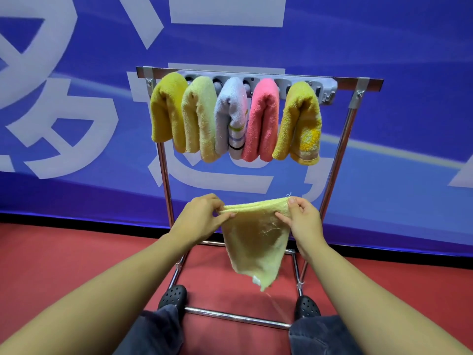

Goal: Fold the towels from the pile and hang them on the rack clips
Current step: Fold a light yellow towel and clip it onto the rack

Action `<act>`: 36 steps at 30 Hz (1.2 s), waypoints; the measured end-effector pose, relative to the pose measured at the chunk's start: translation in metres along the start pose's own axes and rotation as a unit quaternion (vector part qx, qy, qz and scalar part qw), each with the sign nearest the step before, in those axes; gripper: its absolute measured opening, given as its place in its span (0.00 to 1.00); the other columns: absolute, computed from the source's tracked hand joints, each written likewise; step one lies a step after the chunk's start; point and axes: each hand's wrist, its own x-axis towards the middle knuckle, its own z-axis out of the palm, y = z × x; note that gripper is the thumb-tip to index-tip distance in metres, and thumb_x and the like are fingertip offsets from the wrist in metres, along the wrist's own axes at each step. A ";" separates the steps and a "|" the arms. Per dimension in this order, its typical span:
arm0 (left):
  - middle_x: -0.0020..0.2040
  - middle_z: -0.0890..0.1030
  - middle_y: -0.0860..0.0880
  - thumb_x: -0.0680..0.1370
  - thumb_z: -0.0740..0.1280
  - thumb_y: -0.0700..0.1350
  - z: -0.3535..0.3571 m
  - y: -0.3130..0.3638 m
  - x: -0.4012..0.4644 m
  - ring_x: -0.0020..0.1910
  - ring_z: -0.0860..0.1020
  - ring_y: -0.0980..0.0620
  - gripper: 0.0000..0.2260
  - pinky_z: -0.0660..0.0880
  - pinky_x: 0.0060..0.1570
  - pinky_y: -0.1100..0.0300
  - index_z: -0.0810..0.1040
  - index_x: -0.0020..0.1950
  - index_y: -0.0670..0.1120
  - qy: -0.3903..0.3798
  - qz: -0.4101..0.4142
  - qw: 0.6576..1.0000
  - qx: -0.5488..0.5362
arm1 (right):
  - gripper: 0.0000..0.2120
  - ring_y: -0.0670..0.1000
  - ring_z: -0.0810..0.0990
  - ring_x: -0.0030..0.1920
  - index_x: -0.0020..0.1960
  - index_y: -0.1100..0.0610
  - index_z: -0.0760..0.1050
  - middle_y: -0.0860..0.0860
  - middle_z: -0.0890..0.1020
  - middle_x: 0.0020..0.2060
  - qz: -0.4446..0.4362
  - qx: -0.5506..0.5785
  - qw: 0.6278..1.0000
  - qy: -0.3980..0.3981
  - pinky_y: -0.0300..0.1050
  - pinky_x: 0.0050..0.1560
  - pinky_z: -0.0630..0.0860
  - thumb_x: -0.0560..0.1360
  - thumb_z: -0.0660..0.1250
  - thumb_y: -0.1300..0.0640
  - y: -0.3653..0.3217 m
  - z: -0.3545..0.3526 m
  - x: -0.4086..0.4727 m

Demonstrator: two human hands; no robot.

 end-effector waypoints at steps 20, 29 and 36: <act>0.40 0.83 0.56 0.79 0.71 0.45 -0.006 0.006 -0.001 0.38 0.78 0.59 0.03 0.73 0.42 0.65 0.80 0.50 0.53 -0.052 0.001 0.983 -0.175 | 0.13 0.44 0.87 0.44 0.63 0.63 0.76 0.60 0.79 0.61 0.008 0.012 1.000 -0.010 0.51 0.61 0.81 0.84 0.62 0.55 -0.003 0.000 0.005; 0.38 0.70 0.56 0.81 0.63 0.43 -0.019 0.025 -0.002 0.37 0.68 0.54 0.21 0.70 0.41 0.55 0.66 0.72 0.59 -0.221 0.243 0.941 0.080 | 0.11 0.45 0.87 0.43 0.59 0.63 0.77 0.60 0.82 0.55 0.014 -0.031 0.999 0.000 0.45 0.56 0.83 0.84 0.62 0.56 0.002 -0.005 0.005; 0.31 0.72 0.52 0.79 0.62 0.43 -0.019 0.041 0.002 0.36 0.73 0.47 0.28 0.69 0.40 0.54 0.62 0.76 0.63 -0.304 0.211 0.918 0.140 | 0.11 0.49 0.86 0.47 0.60 0.63 0.77 0.58 0.83 0.51 0.012 -0.026 1.000 -0.005 0.36 0.47 0.83 0.84 0.61 0.57 0.001 -0.002 0.001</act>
